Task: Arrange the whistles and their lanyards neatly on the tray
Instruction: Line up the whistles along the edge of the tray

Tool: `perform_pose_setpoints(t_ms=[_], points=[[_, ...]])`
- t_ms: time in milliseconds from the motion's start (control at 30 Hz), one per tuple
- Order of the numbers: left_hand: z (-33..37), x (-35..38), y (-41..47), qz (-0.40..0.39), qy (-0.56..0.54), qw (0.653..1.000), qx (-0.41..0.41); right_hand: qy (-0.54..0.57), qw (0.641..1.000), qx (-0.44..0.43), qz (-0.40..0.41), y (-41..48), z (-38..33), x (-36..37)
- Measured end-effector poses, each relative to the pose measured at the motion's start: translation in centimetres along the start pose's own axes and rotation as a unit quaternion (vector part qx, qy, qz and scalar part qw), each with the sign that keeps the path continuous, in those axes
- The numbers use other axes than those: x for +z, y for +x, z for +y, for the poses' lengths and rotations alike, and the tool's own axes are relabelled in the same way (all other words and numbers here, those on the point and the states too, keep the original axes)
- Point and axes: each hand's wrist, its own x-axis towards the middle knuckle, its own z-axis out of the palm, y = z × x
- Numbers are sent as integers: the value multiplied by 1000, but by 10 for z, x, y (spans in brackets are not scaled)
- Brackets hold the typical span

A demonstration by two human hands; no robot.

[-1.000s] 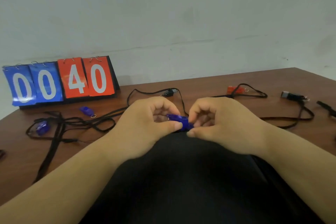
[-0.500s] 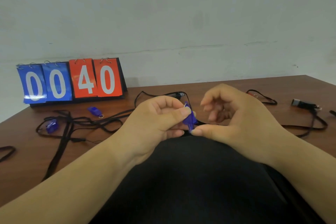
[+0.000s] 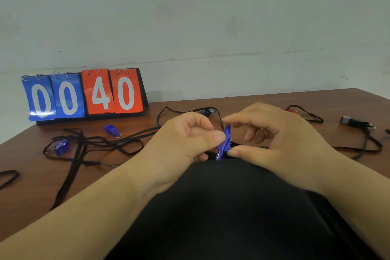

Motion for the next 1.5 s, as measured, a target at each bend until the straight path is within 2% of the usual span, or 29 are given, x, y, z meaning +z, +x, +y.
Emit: perform_pose_setpoints(t_ms=[200,533,733,1000,1100,1200,1300,1400,1500], points=[[-1,-1,0,-2,77,997,6,-5,1000,5,-10,2,-1,-1],[3,-1,-5,-11,99,995,22,20,1000,1,-12,2,0,-5],[5,-1,-6,-4,174,983,61,17,999,9,-26,1,-1,-8],[2,-2,-4,5,198,976,92,38,996,80,-32,2,-5,-8],[1,-4,-3,-17,208,975,79,21,994,103,-40,3,-6,-10],[-5,-2,0,-64,239,968,36,-34,985,139,-93,5,-3,-12],[-16,5,6,-113,306,945,11,-87,964,166,-187,7,1,-7],[-22,11,9,-121,375,919,31,-116,939,187,-266,6,3,-4],[-24,16,8,-107,417,901,61,-137,929,200,-281,6,5,-3]])
